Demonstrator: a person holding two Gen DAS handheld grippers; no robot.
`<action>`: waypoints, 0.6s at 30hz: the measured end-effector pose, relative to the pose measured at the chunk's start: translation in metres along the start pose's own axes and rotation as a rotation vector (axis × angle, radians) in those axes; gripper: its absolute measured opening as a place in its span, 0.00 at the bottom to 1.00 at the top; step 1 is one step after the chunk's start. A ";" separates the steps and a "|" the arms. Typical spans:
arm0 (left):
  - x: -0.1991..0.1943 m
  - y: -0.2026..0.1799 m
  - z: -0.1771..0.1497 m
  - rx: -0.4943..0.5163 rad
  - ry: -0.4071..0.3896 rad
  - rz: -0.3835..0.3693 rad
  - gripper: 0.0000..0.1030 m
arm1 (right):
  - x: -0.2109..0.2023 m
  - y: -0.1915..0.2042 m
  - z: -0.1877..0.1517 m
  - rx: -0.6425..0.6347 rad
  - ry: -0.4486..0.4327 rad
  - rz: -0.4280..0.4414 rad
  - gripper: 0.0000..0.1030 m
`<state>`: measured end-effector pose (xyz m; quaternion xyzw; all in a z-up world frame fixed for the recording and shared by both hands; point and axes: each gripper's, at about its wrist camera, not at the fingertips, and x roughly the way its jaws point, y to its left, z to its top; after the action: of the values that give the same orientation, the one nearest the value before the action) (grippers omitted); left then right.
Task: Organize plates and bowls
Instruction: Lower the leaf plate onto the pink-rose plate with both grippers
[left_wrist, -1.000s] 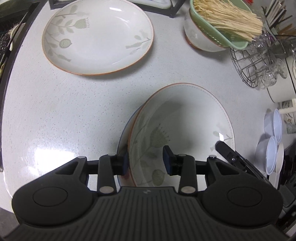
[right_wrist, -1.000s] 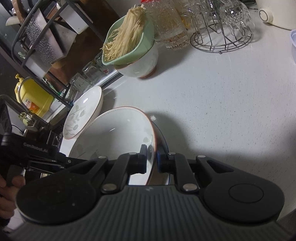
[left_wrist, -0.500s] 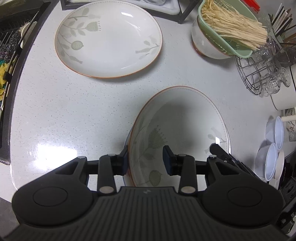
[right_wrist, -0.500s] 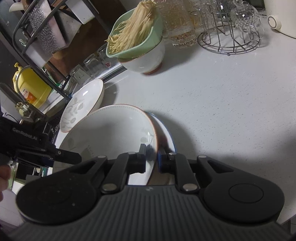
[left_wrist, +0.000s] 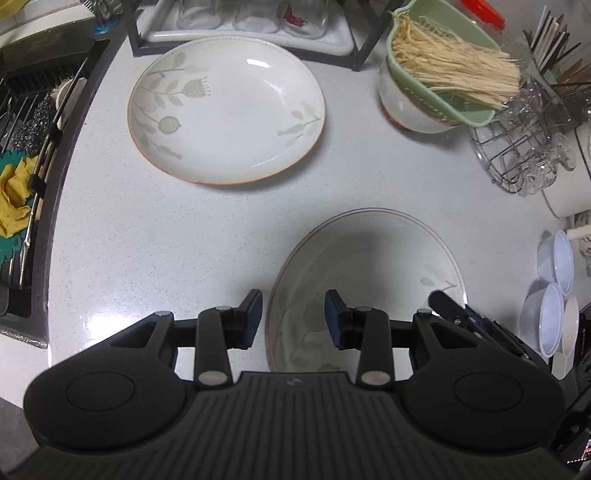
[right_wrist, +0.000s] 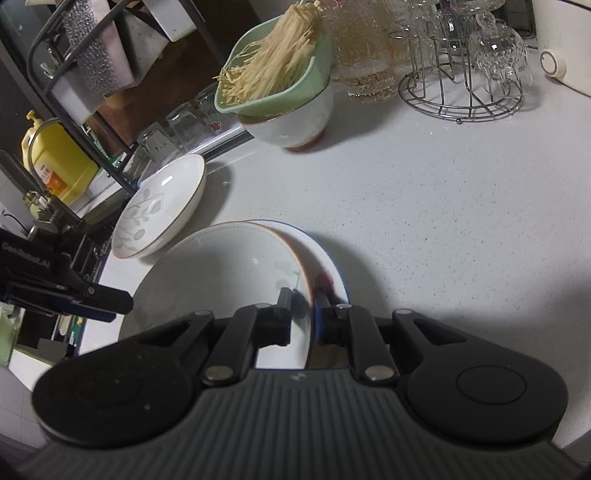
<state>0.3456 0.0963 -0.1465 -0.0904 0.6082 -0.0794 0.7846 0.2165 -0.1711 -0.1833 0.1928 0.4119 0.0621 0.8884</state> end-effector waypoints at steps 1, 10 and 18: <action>-0.002 -0.002 -0.002 0.007 -0.011 -0.002 0.40 | -0.001 0.001 0.000 -0.010 -0.004 -0.008 0.14; -0.034 -0.032 -0.019 0.114 -0.134 0.022 0.40 | -0.040 0.012 0.011 -0.056 -0.094 -0.022 0.14; -0.058 -0.052 -0.029 0.174 -0.242 0.028 0.40 | -0.083 0.032 0.027 -0.069 -0.163 0.041 0.14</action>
<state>0.3020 0.0577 -0.0869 -0.0223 0.5011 -0.1092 0.8582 0.1843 -0.1717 -0.0959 0.1748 0.3320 0.0785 0.9236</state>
